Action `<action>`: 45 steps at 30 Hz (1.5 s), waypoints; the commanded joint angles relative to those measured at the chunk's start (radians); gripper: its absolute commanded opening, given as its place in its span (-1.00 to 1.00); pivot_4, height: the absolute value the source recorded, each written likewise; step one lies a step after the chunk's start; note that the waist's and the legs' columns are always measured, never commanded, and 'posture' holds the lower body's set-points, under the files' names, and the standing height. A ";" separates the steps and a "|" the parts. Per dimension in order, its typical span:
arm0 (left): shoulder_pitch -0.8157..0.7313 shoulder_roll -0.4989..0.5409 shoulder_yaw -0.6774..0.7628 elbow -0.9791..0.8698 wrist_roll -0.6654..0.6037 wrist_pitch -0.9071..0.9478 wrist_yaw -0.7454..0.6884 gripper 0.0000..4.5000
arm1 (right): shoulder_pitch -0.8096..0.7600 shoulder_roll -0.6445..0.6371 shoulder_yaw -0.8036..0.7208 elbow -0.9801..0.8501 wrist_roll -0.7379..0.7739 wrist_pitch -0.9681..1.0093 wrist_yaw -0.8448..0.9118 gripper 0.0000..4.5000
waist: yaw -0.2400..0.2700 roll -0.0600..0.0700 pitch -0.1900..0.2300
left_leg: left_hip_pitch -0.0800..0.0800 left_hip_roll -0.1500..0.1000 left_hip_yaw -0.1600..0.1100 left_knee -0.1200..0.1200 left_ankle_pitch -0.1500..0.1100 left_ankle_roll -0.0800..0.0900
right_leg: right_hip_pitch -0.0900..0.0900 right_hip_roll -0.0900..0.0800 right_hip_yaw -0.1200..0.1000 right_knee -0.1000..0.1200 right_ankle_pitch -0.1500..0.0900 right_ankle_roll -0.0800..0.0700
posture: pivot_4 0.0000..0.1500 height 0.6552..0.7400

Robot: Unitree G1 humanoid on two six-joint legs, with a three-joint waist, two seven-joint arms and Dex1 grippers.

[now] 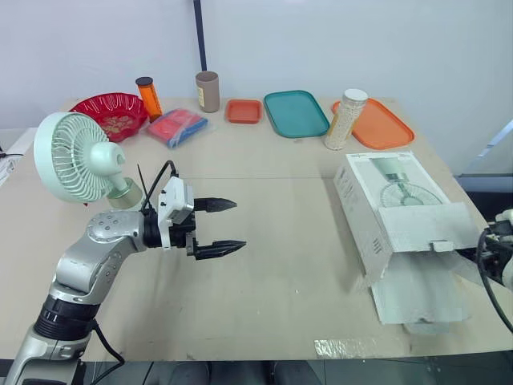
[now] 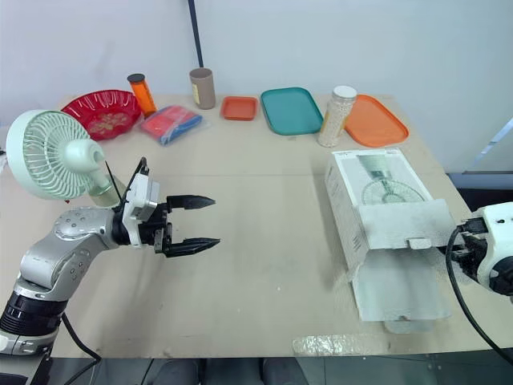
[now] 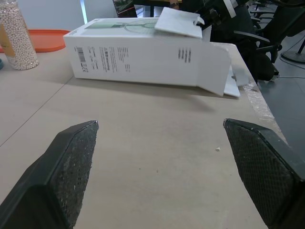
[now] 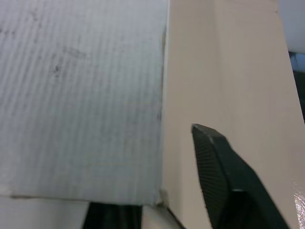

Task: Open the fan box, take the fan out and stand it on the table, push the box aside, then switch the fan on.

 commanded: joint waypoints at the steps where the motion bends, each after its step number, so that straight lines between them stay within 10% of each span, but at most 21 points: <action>1: -0.001 -0.005 0.009 -0.023 -0.007 -0.012 0.007 1.00 | -0.015 -0.027 -0.008 0.005 -0.018 -0.032 -0.024 0.42 | 0.000 0.000 0.000 | 0.000 0.000 0.000 0.000 0.000 0.000 | 0.000 0.000 0.000 0.000 0.000 0.000 | 1.00 1.00; 4: 0.000 -0.010 0.008 -0.022 -0.007 -0.011 0.011 1.00 | -0.016 -0.036 -0.009 0.006 -0.016 -0.037 -0.017 0.96 | 0.000 0.000 0.000 | 0.000 0.000 0.000 0.000 0.000 0.000 | 0.000 0.000 0.000 0.000 0.000 0.000 | 1.00 1.00; 30: -0.008 -0.033 -0.006 0.001 -0.005 -0.019 0.002 1.00 | 0.271 -0.124 -0.317 -0.374 -0.020 0.102 0.131 0.96 | 0.000 0.001 -0.001 | 0.000 0.000 0.001 0.002 -0.001 0.002 | 0.001 0.000 0.001 0.000 -0.001 0.001 | 1.00 1.00; 45: 0.092 0.026 0.074 -0.077 0.003 -0.025 0.062 1.00 | -0.330 -0.037 0.008 -0.583 0.439 0.252 0.006 0.96 | 0.009 0.000 -0.001 | -0.004 -0.001 0.002 0.005 -0.002 0.004 | 0.004 -0.002 0.002 -0.003 -0.002 0.004 | 1.00 1.00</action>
